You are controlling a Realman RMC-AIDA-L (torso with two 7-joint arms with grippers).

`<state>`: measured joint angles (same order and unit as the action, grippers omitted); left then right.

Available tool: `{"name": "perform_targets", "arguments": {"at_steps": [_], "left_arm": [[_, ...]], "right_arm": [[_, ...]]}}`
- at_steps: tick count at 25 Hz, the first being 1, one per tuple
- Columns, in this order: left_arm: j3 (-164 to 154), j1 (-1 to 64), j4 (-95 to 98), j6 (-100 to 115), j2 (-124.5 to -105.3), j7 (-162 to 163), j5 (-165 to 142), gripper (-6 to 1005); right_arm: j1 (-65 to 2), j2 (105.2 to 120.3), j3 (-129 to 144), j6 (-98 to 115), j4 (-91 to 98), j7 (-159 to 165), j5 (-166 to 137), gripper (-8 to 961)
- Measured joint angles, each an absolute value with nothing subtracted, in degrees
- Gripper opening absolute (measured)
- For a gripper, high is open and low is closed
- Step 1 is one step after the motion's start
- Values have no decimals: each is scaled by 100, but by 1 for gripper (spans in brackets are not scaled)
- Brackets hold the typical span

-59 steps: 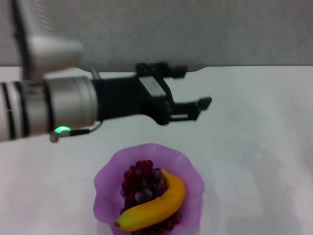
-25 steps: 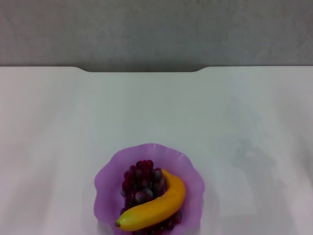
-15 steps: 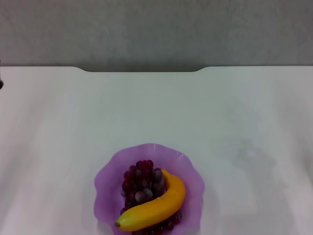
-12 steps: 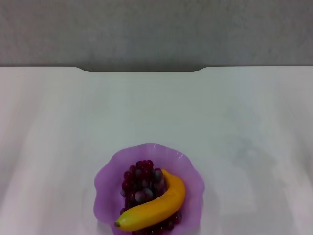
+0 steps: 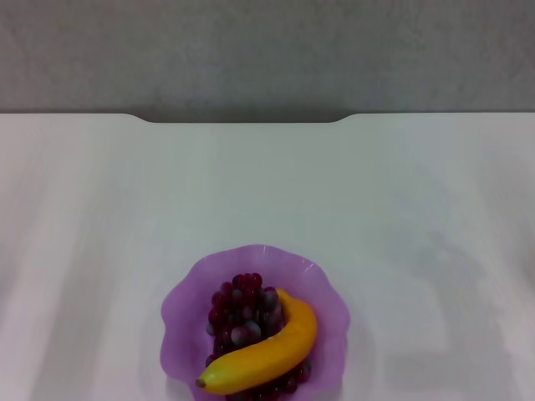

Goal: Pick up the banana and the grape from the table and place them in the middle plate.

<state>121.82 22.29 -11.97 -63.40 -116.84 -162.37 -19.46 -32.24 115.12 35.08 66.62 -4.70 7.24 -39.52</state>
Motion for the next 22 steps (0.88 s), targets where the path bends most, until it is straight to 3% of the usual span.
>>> {"name": "perform_targets", "arguments": {"at_steps": [22], "left_arm": [[12161,2473,-1041,-5995,-11661,-16171,-1778,78]], "right_arm": [[-3350,11487,3313,5322,57,758,-3929,23]]}}
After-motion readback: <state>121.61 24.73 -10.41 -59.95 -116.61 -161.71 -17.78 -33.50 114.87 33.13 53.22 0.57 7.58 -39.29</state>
